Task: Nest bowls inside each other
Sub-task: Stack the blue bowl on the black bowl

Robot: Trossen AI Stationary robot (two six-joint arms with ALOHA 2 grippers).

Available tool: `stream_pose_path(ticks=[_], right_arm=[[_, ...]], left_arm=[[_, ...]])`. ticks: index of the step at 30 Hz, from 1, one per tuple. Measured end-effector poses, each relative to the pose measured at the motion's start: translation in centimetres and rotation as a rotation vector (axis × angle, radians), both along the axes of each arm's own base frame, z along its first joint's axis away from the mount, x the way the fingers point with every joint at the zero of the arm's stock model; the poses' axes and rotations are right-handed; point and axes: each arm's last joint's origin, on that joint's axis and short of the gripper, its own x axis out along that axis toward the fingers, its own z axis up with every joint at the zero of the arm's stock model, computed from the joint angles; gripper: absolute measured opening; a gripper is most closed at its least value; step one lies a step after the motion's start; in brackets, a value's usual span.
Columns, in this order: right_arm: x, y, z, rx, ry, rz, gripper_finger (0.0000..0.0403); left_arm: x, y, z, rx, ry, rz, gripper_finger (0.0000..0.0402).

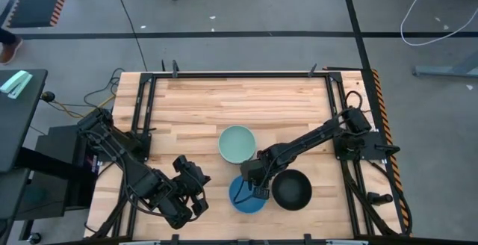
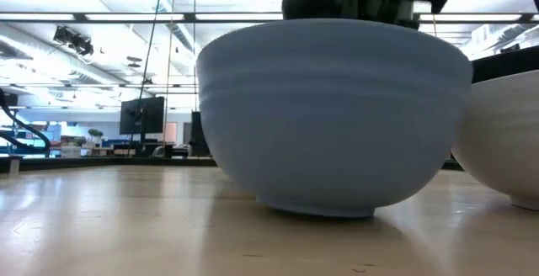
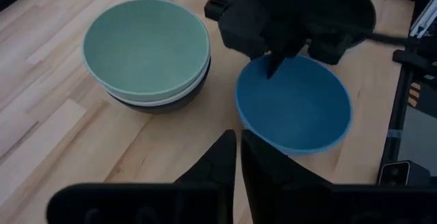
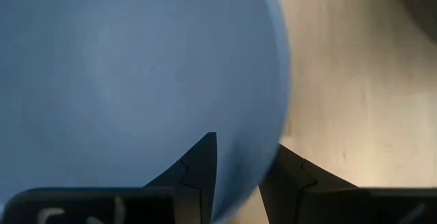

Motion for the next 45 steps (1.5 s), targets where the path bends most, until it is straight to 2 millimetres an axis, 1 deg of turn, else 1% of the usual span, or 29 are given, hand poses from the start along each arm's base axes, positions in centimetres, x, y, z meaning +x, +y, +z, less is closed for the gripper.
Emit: stream_pose_path(ticks=[5, 10, 14, 19, 21, 25, 31, 36, 39, 41, 45], right_arm=[[0.2, 0.1, -1.4, -0.006, 0.035, 0.008, 0.0103], [0.2, 0.1, -1.5, -0.008, 0.036, 0.011, 0.0097], [0.2, 0.1, -1.0, -0.007, 0.015, 0.027, 0.0071], [0.3, 0.1, -0.3, -0.005, -0.027, 0.064, 0.0015], [0.2, 0.1, 0.0, -0.012, -0.037, 0.079, 0.0009], [0.4, 0.1, 0.7, -0.02, -0.058, 0.092, 0.0013], [1.6, 0.2, 3.2, -0.019, -0.128, 0.128, 0.0007], [2.3, 0.3, 6.5, -0.025, -0.15, 0.153, 0.0005], [1.9, 0.6, 8.6, -0.05, -0.114, 0.161, 0.0004], [1.3, 0.8, 9.7, -0.079, -0.069, 0.161, 0.0003], [-0.3, 1.0, 11.0, -0.13, 0.062, 0.152, 0.0002]], left_arm=[[0.0, 0.0, 0.0, -0.002, -0.002, 0.0, 0.0023], [0.0, 0.0, 0.0, -0.001, -0.002, -0.002, 0.0018], [0.0, 0.0, 0.0, -0.001, -0.002, -0.002, 0.0023], [0.0, 0.0, 0.0, 0.001, 0.0, -0.002, 0.0029], [0.0, 0.0, 0.0, 0.002, 0.001, -0.003, 0.003], [-0.1, 0.0, 0.0, 0.005, 0.005, -0.003, 0.0023], [-0.2, 0.1, -0.4, 0.022, 0.024, -0.003, 0.0016], [-0.1, 0.0, -0.6, 0.022, 0.031, -0.006, 0.0023], [-0.1, 0.0, -0.6, 0.02, 0.034, -0.008, 0.0027], [-0.1, 0.0, -0.6, 0.025, 0.037, -0.014, 0.0027], [-0.2, 0.1, -0.7, 0.039, 0.05, -0.016, 0.0021]])
